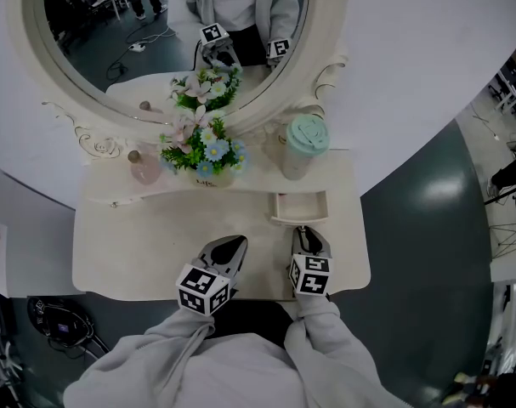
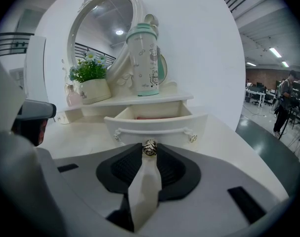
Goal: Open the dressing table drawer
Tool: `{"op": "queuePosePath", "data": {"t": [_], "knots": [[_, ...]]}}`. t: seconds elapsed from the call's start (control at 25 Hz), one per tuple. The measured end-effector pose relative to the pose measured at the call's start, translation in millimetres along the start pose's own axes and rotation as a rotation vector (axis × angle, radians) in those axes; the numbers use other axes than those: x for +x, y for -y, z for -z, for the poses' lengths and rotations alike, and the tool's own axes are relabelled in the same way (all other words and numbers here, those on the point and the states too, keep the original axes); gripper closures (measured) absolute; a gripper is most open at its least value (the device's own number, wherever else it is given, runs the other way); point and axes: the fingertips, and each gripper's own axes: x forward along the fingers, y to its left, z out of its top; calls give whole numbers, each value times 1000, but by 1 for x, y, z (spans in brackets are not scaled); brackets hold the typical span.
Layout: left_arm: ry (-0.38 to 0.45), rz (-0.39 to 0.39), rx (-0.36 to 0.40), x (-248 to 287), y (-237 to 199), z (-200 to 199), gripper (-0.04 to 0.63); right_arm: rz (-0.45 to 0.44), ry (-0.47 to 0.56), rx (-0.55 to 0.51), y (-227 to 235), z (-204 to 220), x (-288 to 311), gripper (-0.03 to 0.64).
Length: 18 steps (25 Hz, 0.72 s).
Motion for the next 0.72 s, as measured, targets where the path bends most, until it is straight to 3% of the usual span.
{"op": "queuePosePath", "data": {"t": [0.72], "knots": [[5,5,11,-4,0,-2,580,-1,1,7,1,6,-6,508]]}}
